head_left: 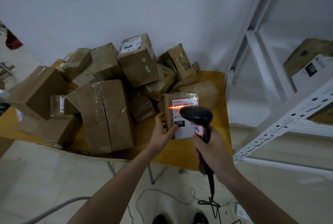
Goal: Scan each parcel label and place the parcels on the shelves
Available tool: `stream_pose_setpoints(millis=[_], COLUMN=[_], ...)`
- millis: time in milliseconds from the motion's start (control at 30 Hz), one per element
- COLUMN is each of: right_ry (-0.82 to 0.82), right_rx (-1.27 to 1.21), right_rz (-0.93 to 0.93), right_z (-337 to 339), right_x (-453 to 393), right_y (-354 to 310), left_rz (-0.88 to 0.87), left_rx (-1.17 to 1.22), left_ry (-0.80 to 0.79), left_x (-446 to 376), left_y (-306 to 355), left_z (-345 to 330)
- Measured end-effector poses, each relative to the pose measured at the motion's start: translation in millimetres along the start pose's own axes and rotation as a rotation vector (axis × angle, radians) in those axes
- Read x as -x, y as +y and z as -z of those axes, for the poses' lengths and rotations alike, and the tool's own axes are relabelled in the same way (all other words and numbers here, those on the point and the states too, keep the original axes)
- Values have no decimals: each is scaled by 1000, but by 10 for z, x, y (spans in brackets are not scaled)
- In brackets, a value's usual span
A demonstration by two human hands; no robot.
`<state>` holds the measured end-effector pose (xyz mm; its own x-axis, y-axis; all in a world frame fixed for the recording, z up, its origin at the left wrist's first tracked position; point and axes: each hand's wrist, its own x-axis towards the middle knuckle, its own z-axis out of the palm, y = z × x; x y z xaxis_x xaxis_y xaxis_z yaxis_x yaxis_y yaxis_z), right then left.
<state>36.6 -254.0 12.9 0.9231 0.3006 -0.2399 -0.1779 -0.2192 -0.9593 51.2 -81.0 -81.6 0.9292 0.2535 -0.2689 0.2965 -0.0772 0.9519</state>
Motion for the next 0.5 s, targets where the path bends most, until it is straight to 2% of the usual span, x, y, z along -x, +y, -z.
stream_pose_setpoints(millis=[133,233,400,500], right_ry=[104,209,148,124], right_rx=[1,37,112,159], right_rz=[-4,-101,-295,-342], right_z=[39,137,189,147], right_x=[-128,-370,-850,-1081], right_y=[208,584,1215,1537], left_rz=[11,16,12,12], left_rx=[14,1,8,-16], left_ry=[17,42,65,63], left_x=[9,25,113,165], left_y=[-5,-15,0,-21], left_z=[90,207,446,570])
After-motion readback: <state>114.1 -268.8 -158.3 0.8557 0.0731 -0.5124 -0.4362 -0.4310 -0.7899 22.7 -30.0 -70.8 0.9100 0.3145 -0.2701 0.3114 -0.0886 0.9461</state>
